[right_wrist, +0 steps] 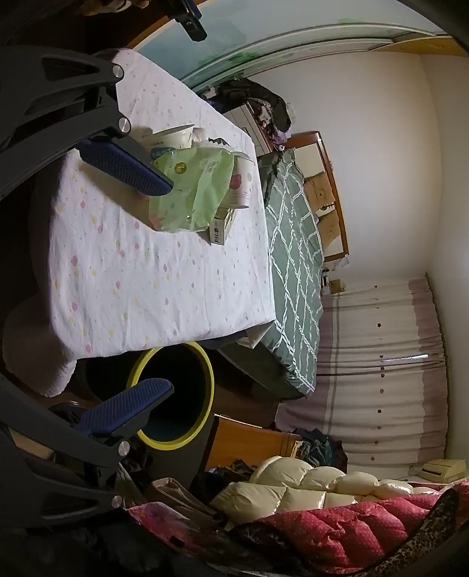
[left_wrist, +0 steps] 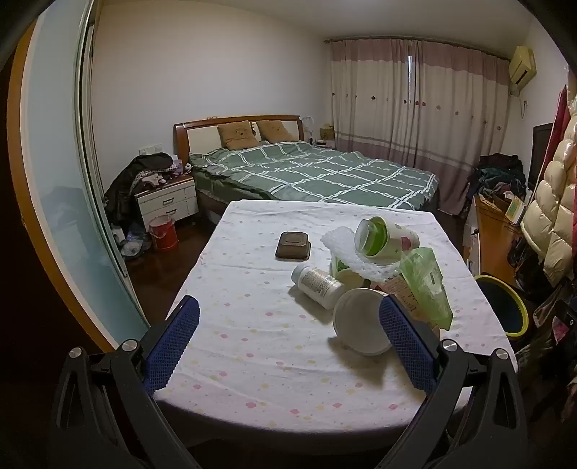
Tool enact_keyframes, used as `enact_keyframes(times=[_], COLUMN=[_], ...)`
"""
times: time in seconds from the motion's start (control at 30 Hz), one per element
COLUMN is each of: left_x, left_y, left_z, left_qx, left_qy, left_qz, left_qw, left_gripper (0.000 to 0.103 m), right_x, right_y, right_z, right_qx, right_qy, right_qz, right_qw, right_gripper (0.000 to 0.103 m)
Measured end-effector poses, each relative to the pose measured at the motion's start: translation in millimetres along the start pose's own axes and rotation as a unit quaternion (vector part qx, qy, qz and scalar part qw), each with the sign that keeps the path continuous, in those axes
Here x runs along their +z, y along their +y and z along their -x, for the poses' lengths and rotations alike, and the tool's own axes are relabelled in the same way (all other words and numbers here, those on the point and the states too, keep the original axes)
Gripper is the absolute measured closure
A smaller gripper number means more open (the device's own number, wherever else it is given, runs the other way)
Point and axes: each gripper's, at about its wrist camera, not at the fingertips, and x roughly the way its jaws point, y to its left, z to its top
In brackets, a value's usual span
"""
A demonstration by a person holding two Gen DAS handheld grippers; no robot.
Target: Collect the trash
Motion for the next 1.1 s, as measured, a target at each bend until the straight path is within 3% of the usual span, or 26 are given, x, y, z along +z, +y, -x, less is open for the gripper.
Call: enact_keyframes(times=[1.1], left_x=[-3.5], left_y=[-3.6], left_z=[-0.9], left_qx=[-0.007], left_qy=[0.005], left_qz=[-0.003], left_qw=[1.0000], left_gripper=[0.005], right_x=[-1.8], right_y=[0.7], right_z=[-6.6], right_qx=[0.007], right_qy=[0.003], right_qz=[-0.008], right_qw=[1.000], right_gripper=[0.006])
